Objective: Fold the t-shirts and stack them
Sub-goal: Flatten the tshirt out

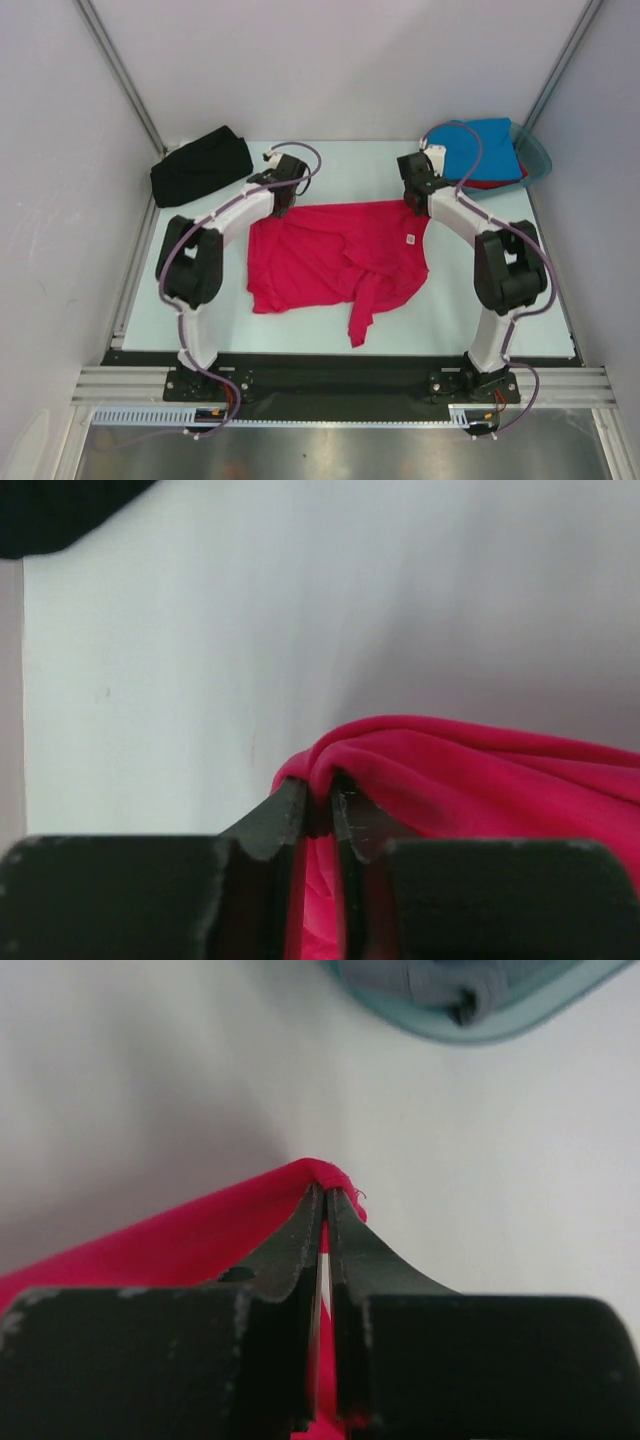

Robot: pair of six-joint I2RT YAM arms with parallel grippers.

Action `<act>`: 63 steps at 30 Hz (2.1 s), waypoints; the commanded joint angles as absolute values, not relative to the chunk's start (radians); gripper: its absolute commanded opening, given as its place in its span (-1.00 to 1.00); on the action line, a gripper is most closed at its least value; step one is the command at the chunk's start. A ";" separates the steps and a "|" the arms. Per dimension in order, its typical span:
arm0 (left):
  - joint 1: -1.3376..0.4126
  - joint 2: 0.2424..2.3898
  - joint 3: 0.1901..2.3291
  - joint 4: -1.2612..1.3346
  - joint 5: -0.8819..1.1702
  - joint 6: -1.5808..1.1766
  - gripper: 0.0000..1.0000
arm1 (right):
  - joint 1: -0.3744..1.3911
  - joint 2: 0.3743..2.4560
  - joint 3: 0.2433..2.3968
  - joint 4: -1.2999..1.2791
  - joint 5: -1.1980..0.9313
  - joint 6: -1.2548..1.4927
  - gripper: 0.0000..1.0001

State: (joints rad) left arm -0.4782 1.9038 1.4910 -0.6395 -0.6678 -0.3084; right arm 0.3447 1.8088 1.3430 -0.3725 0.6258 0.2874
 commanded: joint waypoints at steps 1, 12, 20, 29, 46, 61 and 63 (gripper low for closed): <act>-0.407 2.021 1.630 -0.627 -0.693 -0.264 -0.41 | 0.316 1.902 1.515 -0.354 0.667 0.288 -0.82; -0.393 1.755 1.442 -0.557 -0.700 -0.333 0.78 | 0.313 1.714 1.413 -0.386 0.609 0.244 0.21; -0.560 1.462 1.162 -0.505 -0.503 -0.403 0.89 | 0.383 1.456 1.145 -0.495 0.493 0.322 0.22; -0.565 1.557 0.968 -0.434 -0.469 -0.463 0.90 | 0.416 1.367 1.025 -0.522 0.417 0.388 0.21; -0.647 1.523 0.838 -0.459 -0.416 -0.566 0.89 | 0.443 1.351 0.893 -0.473 0.299 0.506 0.21; -0.647 1.556 0.953 -0.466 -0.453 -0.520 0.89 | 0.400 1.595 0.934 -0.190 0.062 0.509 0.02; -0.647 1.551 0.942 -0.460 -0.456 -0.520 0.89 | 0.397 1.611 0.949 -0.186 0.060 0.503 -0.05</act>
